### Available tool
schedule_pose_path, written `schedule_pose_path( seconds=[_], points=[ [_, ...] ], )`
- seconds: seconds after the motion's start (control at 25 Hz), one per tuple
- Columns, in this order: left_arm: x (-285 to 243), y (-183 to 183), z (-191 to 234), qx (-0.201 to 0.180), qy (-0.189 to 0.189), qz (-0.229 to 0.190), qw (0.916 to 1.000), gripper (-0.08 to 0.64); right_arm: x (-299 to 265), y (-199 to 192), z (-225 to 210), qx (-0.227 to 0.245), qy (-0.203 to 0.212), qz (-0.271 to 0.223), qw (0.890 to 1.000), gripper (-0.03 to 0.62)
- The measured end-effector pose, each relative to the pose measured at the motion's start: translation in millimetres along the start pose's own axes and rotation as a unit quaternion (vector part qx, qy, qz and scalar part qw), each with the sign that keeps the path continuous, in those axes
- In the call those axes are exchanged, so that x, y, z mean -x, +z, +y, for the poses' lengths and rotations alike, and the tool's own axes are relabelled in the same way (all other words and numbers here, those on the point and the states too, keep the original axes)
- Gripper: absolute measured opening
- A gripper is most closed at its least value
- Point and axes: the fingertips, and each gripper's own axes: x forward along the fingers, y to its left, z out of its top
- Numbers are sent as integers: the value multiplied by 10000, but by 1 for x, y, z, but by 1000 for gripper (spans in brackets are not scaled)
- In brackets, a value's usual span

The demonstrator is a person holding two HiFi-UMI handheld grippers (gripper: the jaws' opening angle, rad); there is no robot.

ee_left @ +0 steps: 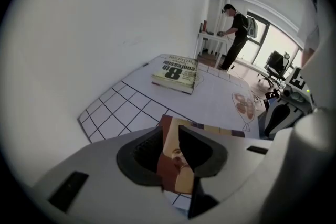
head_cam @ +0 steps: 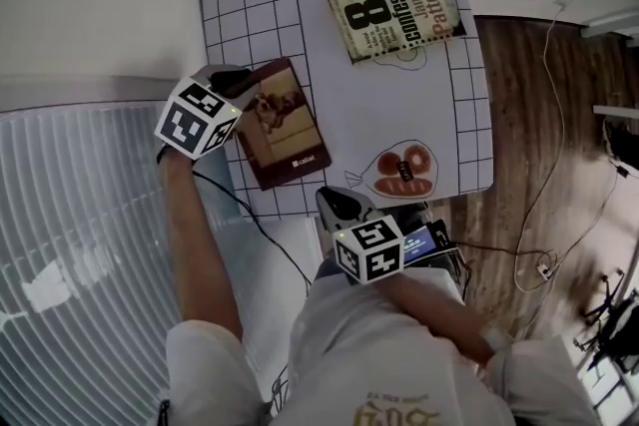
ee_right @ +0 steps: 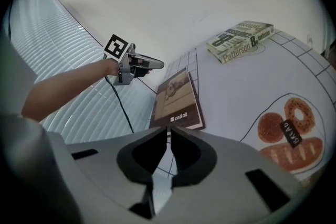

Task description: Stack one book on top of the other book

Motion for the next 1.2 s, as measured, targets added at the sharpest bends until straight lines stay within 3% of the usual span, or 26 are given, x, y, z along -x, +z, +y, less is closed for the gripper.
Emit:
schedule_pose_path(
  seconds=[0.16, 0.28, 0.4, 0.48, 0.64, 0.8, 1.04, 1.2],
  points=[
    [-14, -13, 7, -268, -188, 572, 9978, 110, -12, -1, 13, -330, 260, 82, 9991, 63],
    [-26, -18, 16, -183, -351, 786, 9961, 110, -22, -1, 22, -664, 412, 109, 9969, 101],
    [-37, -25, 25, -120, -495, 1159, 9920, 117, -33, -4, 28, -995, 611, 249, 9928, 198],
    [-45, -28, 28, -71, -678, 1382, 9881, 117, -39, -5, 30, -1254, 691, 301, 9892, 210],
    [-57, -39, 29, 125, -1196, 1822, 9759, 156, -48, -10, 25, -1920, 542, 304, 9794, 218],
    [-65, -45, 31, 212, -1517, 2060, 9665, 175, -55, -11, 21, -2255, 480, 291, 9726, 219],
    [-69, -45, 28, 293, -1771, 2182, 9593, 178, -71, -11, 18, -2755, 405, 334, 9599, 217],
    [-70, -42, 29, 190, -1817, 2163, 9591, 176, -69, -16, 15, -2943, 171, 289, 9551, 167]
  ],
)
